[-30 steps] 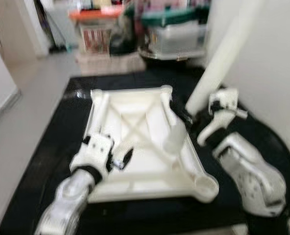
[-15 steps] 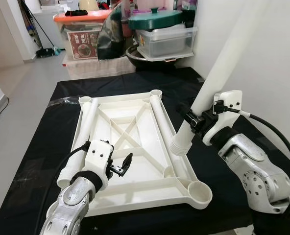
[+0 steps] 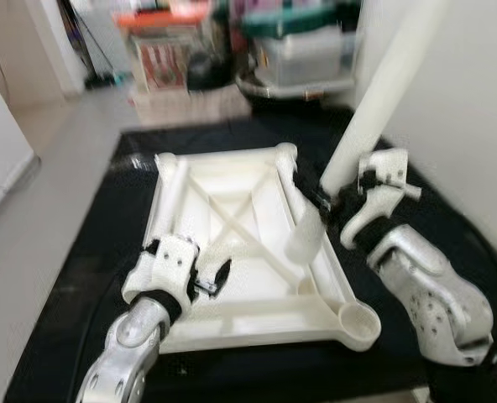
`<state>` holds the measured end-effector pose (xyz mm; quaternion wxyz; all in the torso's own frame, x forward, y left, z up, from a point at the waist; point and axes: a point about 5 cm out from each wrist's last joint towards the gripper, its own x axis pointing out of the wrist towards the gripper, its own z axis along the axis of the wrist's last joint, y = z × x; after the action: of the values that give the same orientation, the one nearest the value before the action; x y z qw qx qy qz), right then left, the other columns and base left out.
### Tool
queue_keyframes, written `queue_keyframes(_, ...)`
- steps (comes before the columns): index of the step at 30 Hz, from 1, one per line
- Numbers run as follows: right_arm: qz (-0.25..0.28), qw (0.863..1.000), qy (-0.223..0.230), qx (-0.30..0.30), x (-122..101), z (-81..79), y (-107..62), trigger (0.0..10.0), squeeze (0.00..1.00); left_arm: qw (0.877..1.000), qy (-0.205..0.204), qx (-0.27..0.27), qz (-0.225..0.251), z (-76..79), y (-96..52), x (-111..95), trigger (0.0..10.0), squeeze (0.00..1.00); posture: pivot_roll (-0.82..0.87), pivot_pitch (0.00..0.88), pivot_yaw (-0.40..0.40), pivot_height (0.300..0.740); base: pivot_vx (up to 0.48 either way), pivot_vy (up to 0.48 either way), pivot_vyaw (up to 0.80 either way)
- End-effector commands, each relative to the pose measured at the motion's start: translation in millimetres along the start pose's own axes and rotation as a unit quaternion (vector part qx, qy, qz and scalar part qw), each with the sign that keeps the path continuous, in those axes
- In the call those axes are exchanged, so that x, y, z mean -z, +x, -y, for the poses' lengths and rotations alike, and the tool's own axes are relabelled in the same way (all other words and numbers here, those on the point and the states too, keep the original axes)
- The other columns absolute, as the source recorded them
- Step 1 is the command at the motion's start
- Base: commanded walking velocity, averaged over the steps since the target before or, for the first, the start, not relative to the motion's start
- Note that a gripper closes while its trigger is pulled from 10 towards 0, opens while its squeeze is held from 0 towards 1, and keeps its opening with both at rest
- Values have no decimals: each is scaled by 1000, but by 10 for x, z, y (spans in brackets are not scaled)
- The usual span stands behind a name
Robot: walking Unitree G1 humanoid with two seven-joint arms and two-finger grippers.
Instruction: Building children table
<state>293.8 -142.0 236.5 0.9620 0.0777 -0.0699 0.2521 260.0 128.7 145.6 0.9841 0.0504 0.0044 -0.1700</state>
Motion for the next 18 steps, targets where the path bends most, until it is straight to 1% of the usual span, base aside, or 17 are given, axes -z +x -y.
queue_keyframes(1, 7, 1000, 4, 2, -11, 5, 2, 10000, 0, 1000, 5, -6, -12, -28, 0, 57, 10000, 0, 11, 0, 14, 740, 0, 0, 0)
queue_keyframes(11, 8, 1000, 0, 12, -12, 53, 1, 10000, 0, 1000, 4, -10, -13, -57, 0, 68, 10000, 0, 10, 0, 16, 740, 0, 0, 0)
queue_keyframes(17, 8, 1000, 0, 12, -7, 47, 6, 10000, 0, 1000, 10, -5, -12, -33, 24, 67, 10000, 0, 5, 0, 16, 740, 0, 0, 0)
queue_keyframes(18, 8, 1000, 0, 12, -8, 47, 7, 10000, 0, 1000, 9, -5, -10, -33, 25, 64, 10000, 0, 5, 0, 16, 740, 0, -480, 0)
